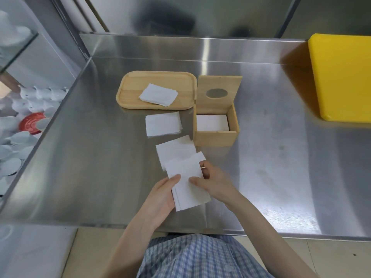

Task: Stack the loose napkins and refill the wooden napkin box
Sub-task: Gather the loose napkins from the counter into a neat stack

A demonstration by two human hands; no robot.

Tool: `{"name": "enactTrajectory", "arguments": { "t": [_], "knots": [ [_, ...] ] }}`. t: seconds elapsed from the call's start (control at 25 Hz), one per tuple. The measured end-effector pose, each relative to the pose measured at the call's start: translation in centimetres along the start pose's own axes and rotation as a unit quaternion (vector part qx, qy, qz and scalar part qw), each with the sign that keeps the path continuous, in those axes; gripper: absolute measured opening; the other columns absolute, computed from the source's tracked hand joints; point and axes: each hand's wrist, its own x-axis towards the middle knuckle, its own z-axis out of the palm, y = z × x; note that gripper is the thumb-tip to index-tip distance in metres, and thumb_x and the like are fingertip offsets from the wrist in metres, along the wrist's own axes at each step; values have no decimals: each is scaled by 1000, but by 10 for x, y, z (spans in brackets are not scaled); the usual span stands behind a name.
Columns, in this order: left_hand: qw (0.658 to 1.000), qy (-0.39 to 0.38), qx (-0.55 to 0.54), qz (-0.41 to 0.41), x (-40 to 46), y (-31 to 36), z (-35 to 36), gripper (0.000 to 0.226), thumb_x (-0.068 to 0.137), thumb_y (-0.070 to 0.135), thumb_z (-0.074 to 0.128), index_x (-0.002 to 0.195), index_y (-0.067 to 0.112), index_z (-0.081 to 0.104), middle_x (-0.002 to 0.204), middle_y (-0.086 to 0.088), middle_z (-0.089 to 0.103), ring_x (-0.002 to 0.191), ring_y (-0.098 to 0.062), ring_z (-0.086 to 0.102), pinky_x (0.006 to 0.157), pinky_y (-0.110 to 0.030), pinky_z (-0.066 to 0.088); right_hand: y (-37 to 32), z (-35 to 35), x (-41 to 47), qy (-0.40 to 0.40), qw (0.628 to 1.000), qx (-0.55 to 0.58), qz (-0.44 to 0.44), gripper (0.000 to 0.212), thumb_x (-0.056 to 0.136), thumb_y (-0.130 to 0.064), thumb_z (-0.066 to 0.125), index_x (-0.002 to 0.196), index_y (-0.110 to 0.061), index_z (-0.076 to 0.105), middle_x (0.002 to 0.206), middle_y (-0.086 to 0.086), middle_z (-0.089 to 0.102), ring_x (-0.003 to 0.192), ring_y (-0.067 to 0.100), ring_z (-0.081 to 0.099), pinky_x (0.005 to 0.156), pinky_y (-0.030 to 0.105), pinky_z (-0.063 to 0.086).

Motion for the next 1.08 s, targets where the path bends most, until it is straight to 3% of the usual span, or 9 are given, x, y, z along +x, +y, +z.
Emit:
{"name": "enactTrajectory", "arguments": {
  "t": [0.12,0.24,0.36,0.48,0.6,0.76,0.88,1.08],
  "knots": [
    [999,10,32,-11,1,0,-15,21,95,15,45,104,11,64,94,-2,76,85,-16,72,73,-28,59,6,16,7,18,999,-50,-6,23,87,-20,60,107,-16,51,119,7,63,107,27,60,97,44,49],
    [998,29,45,-20,2,2,-24,21,96,14,44,100,11,64,90,-1,76,83,-15,72,77,-30,55,9,25,16,23,998,-57,-3,16,87,-23,60,99,-17,51,106,3,63,100,26,61,90,38,50],
    [998,50,41,-13,5,11,-36,21,95,13,44,97,11,64,85,2,78,78,-12,73,75,-30,53,9,21,31,114,992,-57,19,16,91,-28,54,103,-18,56,99,2,61,90,19,59,80,32,47],
    [997,69,24,-9,9,21,-48,20,95,13,44,99,9,63,95,-4,74,86,-17,70,76,-33,53,16,10,44,215,927,-296,78,43,89,-35,54,121,-7,47,120,12,52,112,30,50,91,38,43],
    [997,73,18,-3,15,30,-55,20,94,13,45,105,8,62,102,-6,71,92,-19,68,73,-33,55,20,12,49,200,883,-408,121,51,87,-39,57,121,-3,44,126,16,45,118,32,43,95,38,41],
    [998,68,10,5,17,35,-60,21,95,13,45,104,9,63,91,-1,77,83,-14,73,66,-29,58,22,18,53,195,901,-373,105,36,88,-27,54,115,-4,51,122,15,51,115,33,44,95,40,40],
    [997,77,4,6,16,35,-64,21,95,13,44,105,9,63,93,-2,75,82,-14,72,67,-29,57,23,15,49,206,943,-251,75,29,86,-11,53,113,-3,50,116,13,60,108,34,52,90,38,43],
    [998,64,-12,6,14,33,-67,21,95,13,43,105,10,62,88,0,78,79,-13,74,61,-27,59,6,1,33,190,981,-16,41,17,89,-11,55,105,-7,59,87,-1,58,83,17,53,60,17,40]
  ]
}}
